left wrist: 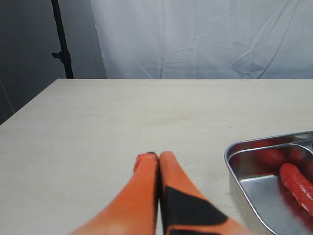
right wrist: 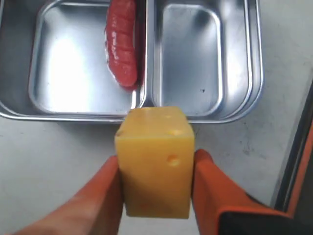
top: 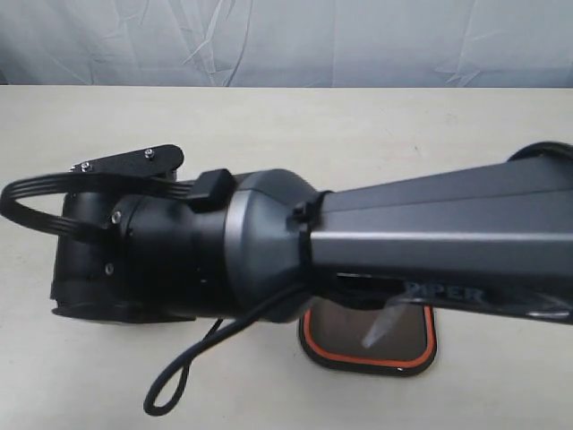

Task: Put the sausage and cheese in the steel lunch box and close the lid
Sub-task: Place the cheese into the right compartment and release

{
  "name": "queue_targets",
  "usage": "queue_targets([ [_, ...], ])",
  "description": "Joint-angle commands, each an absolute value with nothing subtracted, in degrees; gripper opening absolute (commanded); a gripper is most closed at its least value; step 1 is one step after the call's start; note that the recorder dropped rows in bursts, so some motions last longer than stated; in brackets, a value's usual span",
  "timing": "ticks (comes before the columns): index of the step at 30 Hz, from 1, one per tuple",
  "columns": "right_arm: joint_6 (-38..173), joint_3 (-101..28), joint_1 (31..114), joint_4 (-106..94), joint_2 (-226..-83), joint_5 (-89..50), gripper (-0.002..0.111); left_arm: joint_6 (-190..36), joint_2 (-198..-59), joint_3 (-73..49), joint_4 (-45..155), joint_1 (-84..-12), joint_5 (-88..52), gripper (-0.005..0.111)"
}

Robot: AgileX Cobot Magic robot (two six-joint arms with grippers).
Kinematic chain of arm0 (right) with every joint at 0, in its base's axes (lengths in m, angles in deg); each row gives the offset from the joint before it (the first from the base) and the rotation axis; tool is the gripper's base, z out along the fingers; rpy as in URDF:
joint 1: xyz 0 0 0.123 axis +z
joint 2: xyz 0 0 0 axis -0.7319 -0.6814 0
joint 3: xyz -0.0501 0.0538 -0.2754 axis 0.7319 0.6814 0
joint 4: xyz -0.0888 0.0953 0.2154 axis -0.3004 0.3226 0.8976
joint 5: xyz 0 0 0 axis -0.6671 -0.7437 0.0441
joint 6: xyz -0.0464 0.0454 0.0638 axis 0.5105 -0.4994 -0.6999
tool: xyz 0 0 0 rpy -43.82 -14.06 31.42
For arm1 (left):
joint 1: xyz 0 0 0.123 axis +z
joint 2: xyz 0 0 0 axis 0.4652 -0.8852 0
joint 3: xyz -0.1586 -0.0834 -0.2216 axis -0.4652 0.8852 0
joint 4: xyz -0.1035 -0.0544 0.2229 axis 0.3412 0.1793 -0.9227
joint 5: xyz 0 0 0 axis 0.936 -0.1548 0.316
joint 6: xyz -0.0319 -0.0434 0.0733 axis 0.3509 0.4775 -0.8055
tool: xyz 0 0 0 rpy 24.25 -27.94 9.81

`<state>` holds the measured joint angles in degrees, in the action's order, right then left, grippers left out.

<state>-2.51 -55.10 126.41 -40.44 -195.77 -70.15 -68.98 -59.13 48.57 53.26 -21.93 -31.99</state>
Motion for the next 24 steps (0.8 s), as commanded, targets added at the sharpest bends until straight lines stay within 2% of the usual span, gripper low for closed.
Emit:
queue_targets([
  [1,-7.2,-55.0,125.6,-47.8,-195.4,-70.8,-0.001,-69.0,-58.8,48.8,53.3,-22.2,-31.8,0.000],
  [6,-7.5,-55.0,120.5,-49.2,-196.3,-66.8,-0.001,-69.0,-58.8,48.8,53.3,-22.1,-31.8,0.000],
  [12,1.7,-55.0,115.3,-42.8,-197.9,-53.6,-0.001,-69.0,-58.8,48.8,53.3,-22.1,-31.8,0.000],
  [15,3.5,-55.0,115.0,-42.0,-197.9,-54.6,0.000,-69.0,-58.8,48.8,53.3,-22.1,-31.8,0.000],
  [17,4.0,-55.0,115.0,-42.0,-197.9,-56.9,0.009,-69.0,-58.8,48.8,53.3,-22.1,-31.8,0.000],
  [21,4.0,-55.0,115.0,-42.2,-197.9,-60.4,0.043,-69.0,-58.8,48.8,53.3,-22.1,-31.8,0.000],
  [24,4.0,-55.0,115.0,-43.0,-197.6,-62.5,0.056,-69.0,-58.8,48.8,53.3,-22.1,-31.8,0.000],
])
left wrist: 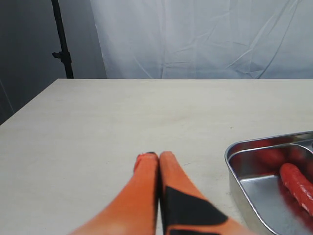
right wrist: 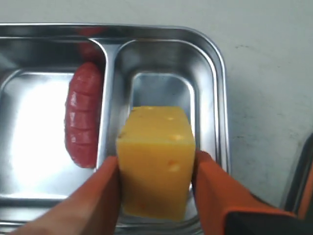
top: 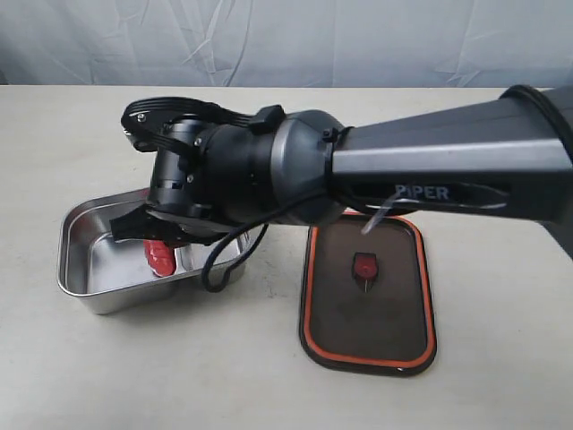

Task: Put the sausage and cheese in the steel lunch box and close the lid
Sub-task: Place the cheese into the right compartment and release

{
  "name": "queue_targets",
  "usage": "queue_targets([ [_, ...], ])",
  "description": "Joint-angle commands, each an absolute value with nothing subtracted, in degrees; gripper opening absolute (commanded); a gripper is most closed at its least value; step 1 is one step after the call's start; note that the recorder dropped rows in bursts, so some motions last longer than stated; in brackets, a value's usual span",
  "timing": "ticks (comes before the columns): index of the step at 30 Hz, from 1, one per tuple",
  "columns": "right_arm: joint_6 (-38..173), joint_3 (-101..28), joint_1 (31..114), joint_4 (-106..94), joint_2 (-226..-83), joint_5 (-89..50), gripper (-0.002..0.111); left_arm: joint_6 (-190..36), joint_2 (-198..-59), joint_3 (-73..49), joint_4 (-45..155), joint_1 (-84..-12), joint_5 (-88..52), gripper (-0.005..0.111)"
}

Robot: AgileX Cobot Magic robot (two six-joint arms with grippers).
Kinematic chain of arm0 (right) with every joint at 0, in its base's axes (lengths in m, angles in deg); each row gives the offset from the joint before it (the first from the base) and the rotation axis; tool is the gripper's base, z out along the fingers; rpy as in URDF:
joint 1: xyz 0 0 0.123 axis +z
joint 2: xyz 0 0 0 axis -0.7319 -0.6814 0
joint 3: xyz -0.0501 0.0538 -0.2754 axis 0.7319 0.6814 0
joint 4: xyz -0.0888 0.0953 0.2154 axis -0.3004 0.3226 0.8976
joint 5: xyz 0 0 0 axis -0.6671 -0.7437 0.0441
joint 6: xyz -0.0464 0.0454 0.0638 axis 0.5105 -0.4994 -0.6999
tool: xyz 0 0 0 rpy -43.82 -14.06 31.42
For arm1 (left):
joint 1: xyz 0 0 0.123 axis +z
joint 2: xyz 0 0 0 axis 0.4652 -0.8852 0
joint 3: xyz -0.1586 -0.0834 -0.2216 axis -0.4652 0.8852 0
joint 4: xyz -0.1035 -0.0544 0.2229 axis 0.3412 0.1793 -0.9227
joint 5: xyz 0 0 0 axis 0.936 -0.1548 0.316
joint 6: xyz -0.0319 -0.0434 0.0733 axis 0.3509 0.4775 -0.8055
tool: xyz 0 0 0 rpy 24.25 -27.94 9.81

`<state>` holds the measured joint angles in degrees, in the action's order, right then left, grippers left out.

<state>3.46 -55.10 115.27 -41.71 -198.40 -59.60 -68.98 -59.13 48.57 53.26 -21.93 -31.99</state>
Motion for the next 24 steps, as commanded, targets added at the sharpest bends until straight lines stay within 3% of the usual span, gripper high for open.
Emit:
queue_targets([
  [1,4.0,-55.0,115.0,-43.4,-197.1,-63.6,0.056,-69.0,-58.8,48.8,53.3,-22.1,-31.8,0.000],
  [7,4.1,-55.0,115.0,-45.8,-192.8,-68.1,0.055,-69.0,-58.8,48.8,53.3,-22.1,-31.8,0.000],
  [14,3.9,-54.1,114.9,-45.0,-188.3,-89.4,0.055,-69.0,-58.8,48.8,53.3,-22.1,-31.8,0.000],
  [24,4.1,-38.6,108.2,-31.9,-186.4,-80.5,0.055,-69.0,-58.8,48.8,53.3,-22.1,-31.8,0.000],
])
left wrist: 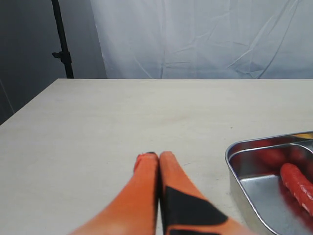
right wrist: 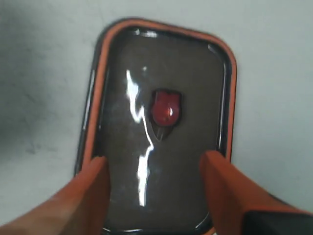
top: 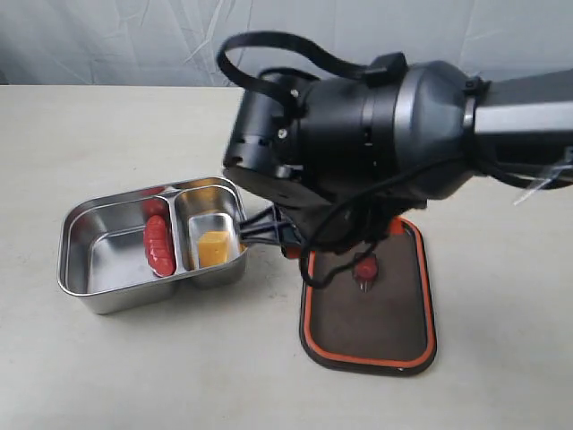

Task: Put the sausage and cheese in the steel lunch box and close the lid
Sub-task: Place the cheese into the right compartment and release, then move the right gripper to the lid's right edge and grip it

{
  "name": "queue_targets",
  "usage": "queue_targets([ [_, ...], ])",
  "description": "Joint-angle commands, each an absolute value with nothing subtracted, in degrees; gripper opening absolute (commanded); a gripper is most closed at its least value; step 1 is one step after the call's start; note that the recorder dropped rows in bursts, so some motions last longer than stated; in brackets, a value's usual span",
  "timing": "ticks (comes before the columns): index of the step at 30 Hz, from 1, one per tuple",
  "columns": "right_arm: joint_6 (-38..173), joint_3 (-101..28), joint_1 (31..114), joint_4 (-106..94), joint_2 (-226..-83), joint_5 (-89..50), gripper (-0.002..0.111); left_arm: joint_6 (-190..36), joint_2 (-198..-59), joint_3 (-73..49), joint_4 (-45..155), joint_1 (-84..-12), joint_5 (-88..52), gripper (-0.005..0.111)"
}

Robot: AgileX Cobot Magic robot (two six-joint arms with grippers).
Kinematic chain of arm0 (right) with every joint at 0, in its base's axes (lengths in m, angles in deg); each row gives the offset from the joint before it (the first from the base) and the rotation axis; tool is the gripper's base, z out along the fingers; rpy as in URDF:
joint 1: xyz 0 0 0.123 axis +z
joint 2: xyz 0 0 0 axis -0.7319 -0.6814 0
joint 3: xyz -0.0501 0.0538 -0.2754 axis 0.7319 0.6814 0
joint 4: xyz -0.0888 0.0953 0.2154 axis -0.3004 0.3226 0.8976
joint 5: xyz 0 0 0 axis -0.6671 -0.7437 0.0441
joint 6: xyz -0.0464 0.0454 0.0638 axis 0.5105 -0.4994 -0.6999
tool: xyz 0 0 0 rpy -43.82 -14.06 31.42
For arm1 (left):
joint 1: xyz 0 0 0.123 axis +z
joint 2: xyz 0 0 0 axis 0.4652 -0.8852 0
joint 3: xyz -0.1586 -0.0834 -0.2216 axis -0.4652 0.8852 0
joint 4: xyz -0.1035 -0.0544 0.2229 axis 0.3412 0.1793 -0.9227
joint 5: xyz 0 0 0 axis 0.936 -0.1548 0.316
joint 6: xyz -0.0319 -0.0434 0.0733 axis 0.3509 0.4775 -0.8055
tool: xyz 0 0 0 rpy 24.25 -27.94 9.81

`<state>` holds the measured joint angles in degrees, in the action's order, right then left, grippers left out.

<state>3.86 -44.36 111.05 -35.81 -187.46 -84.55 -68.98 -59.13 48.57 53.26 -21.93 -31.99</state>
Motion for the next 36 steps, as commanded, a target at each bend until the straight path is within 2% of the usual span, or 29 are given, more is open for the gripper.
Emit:
queue_targets([
  [1,4.1,-37.3,107.5,-31.8,-186.3,-80.2,0.055,-69.0,-58.8,48.8,53.3,-22.1,-31.8,0.000],
  [7,3.9,-32.2,103.6,-31.8,-184.8,-79.6,0.055,-69.0,-58.8,48.8,53.3,-22.1,-31.8,0.000],
  [19,4.4,-22.8,95.0,-29.5,-184.3,-68.2,0.055,-69.0,-58.8,48.8,53.3,-22.1,-31.9,0.000],
  [28,6.0,-16.9,94.4,-27.9,-184.4,-59.3,0.055,-69.0,-58.8,48.8,53.3,-22.1,-32.0,0.000],
  [30,6.6,-15.3,94.4,-27.9,-184.4,-58.4,0.049,-69.0,-58.8,48.8,53.3,-22.1,-32.1,0.000],
  [33,6.6,-13.5,94.4,-27.9,-184.4,-55.8,0.002,-69.0,-58.8,48.8,53.3,-22.1,-32.1,0.000],
  [36,6.6,-13.5,94.4,-30.6,-184.4,-54.8,0.000,-69.0,-58.8,48.8,53.3,-22.1,-32.1,0.000],
])
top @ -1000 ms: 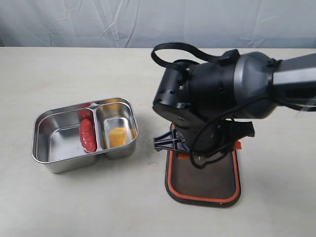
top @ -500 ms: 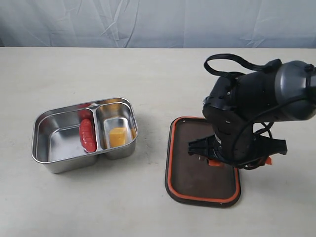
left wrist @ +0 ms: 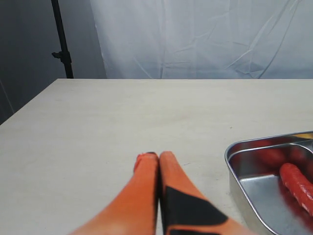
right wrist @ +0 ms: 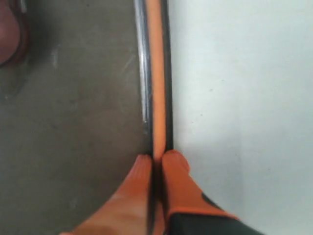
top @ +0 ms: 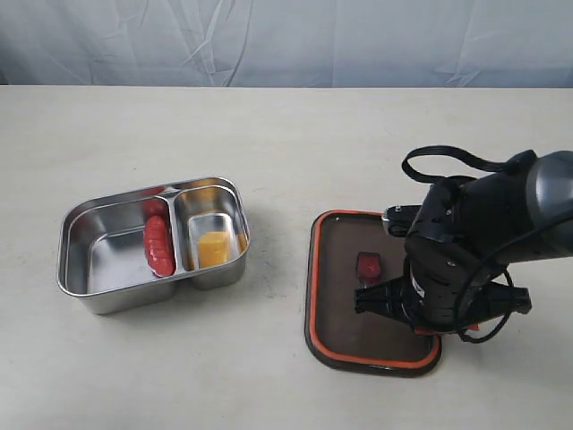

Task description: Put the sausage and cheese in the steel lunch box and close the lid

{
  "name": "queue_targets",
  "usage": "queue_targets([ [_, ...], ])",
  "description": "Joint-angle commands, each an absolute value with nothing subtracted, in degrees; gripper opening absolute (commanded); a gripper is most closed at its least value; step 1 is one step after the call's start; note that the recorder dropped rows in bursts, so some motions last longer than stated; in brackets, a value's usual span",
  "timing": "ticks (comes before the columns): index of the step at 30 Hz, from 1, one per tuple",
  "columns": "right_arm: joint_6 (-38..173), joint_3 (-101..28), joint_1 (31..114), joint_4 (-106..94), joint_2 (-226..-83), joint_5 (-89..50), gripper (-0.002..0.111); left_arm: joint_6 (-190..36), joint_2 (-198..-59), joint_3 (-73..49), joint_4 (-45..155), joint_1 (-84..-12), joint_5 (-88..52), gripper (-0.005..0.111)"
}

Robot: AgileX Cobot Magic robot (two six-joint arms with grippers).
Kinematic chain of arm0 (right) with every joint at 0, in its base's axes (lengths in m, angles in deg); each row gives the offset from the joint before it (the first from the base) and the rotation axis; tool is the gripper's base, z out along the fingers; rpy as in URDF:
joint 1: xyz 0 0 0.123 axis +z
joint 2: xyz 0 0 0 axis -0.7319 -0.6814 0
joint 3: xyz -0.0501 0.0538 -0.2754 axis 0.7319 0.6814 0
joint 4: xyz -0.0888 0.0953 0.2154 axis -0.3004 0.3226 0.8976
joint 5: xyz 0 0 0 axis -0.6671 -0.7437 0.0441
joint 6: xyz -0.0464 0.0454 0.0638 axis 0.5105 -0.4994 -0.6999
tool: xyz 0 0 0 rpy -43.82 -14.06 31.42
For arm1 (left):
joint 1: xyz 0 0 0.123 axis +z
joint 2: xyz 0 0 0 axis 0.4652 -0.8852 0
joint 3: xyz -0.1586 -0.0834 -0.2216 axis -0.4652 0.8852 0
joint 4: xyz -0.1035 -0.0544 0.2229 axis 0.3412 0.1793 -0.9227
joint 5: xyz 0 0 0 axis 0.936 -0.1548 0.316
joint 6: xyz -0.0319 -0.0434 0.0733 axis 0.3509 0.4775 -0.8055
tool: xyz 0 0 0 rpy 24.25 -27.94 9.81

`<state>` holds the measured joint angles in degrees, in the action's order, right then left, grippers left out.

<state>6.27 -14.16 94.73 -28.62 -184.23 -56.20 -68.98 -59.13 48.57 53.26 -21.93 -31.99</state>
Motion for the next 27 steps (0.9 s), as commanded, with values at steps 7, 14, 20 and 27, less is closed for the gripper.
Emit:
queue_targets([
  [7,3.8,-13.5,94.4,-38.6,-178.1,-54.4,0.000,-69.0,-58.8,48.8,53.3,-22.1,-32.1,0.000],
  [14,3.7,-13.5,94.4,-42.3,-169.8,-55.0,0.000,-69.0,-58.8,48.8,53.3,-22.1,-32.1,0.000],
  [20,3.7,-13.5,94.4,-42.7,-165.0,-55.3,0.000,-69.0,-58.8,48.8,52.4,-22.1,-31.7,0.000],
  [27,3.7,-13.5,94.4,-42.7,-162.6,-55.4,0.000,-69.0,-58.8,48.8,48.7,-22.1,-29.3,0.000],
])
